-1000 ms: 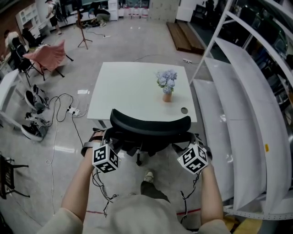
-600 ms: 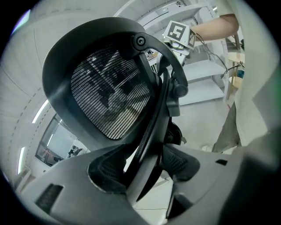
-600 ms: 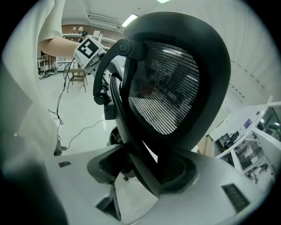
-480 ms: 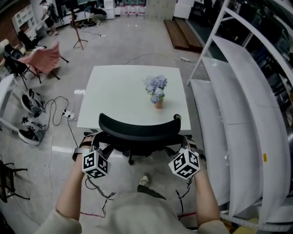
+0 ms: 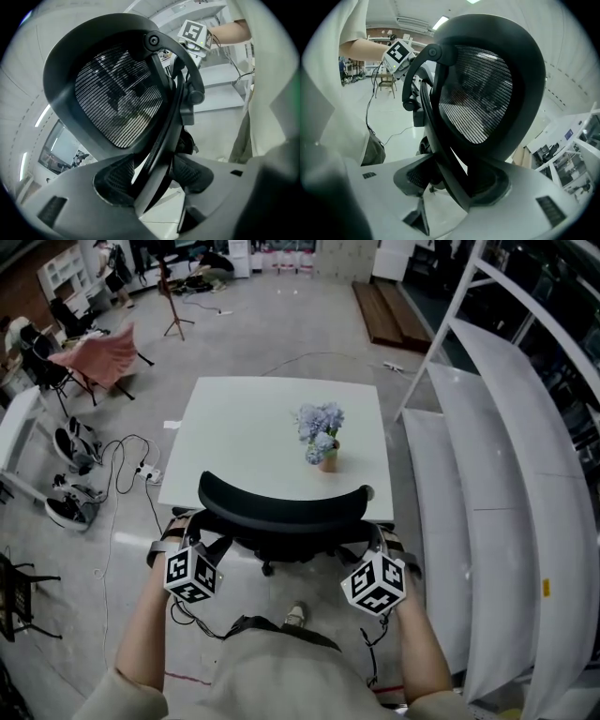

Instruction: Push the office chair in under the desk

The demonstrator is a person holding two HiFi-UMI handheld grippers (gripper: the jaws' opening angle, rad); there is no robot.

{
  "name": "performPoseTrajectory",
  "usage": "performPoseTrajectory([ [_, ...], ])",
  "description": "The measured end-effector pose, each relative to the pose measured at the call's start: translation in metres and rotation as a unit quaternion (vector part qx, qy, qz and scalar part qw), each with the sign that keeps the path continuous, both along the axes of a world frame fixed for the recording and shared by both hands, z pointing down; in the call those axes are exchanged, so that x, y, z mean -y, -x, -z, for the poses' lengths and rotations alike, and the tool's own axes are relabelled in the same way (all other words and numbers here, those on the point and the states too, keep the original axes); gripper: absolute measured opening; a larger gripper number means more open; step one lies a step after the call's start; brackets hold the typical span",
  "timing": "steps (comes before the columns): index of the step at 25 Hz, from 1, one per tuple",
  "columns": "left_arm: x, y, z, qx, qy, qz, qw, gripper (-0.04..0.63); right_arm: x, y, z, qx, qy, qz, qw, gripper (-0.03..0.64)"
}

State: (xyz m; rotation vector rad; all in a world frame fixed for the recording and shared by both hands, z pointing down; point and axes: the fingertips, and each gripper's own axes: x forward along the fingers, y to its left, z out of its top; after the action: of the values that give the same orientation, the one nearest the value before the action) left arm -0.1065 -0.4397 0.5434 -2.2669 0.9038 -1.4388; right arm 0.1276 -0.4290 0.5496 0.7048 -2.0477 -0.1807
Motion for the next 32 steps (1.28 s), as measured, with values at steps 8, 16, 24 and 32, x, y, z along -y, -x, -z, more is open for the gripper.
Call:
performPoseTrajectory([
  [8,-0.002,0.000,0.000,0.001,-0.006,0.011,0.9999,0.262,-0.001,0.000,0.000,0.011,-0.004,0.007,1.000,0.227],
  [16,-0.002,0.000,-0.001,0.008,-0.011,0.025,0.9996,0.258,-0.001,0.001,0.000,0.025,0.036,-0.025,0.999,0.232],
  [24,-0.010,0.003,0.010,0.002,-0.017,0.038,0.9992,0.248,-0.003,0.000,0.008,0.029,0.031,-0.072,0.997,0.236],
  [32,-0.031,-0.009,0.079,-0.130,-0.044,0.013,0.9904,0.185,-0.022,0.015,0.075,0.188,0.003,-0.124,0.974,0.116],
])
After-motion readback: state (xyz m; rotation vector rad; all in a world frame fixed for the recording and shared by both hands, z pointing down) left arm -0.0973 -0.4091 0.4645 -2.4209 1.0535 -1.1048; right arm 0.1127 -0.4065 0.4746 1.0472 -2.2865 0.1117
